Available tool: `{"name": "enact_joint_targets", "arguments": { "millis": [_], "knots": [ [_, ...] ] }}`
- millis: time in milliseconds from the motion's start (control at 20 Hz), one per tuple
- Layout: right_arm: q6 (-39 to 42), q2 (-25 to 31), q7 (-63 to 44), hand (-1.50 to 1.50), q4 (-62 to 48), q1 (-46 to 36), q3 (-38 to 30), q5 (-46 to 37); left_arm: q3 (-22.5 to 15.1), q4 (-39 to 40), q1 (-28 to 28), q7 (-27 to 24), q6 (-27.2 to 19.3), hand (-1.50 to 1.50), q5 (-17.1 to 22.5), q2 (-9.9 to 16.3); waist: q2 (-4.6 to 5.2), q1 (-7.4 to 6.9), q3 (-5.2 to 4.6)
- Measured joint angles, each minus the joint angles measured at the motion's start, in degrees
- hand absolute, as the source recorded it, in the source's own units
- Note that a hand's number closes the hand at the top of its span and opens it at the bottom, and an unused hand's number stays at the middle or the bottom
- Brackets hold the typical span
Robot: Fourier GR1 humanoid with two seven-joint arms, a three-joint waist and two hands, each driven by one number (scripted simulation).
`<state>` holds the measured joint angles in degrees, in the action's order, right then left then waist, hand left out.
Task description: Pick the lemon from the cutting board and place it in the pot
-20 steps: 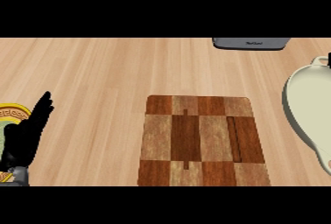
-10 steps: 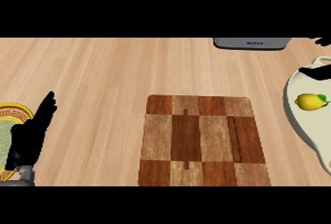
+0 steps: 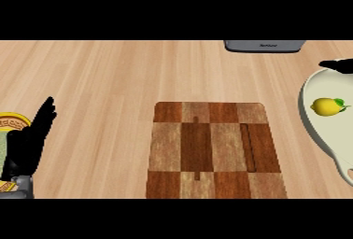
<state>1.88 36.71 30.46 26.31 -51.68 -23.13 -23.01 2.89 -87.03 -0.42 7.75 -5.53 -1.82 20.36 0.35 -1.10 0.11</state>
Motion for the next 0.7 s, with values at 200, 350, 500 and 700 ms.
{"name": "enact_joint_targets", "arguments": {
  "millis": [200, 350, 500, 700],
  "knots": [
    [4.5, 1.9, 0.3, -1.50, -1.0, -0.1, -4.5, 5.5, 0.2, -0.9, 1.0, 0.4, 0.3, 0.00, -0.2, 0.0, -0.16, 0.28, -0.05],
    [9.5, 3.7, -1.8, -1.50, -0.9, 0.0, -6.0, 8.3, 0.4, -0.3, 0.4, 0.4, 0.1, 0.00, -0.6, -0.5, -0.25, 0.62, -0.06],
    [14.8, 6.3, -1.8, -1.50, -1.3, 1.9, -7.5, 10.9, 1.3, -0.2, 0.8, 0.1, 1.1, 0.00, -0.4, 0.0, -0.29, 0.77, -0.08],
    [21.7, 9.8, 0.0, -1.50, -2.1, 6.6, -9.6, 14.1, 1.6, -2.2, 2.9, 0.2, 1.3, 0.00, -0.4, -0.4, -0.35, 0.90, -0.08]
  ]
}}
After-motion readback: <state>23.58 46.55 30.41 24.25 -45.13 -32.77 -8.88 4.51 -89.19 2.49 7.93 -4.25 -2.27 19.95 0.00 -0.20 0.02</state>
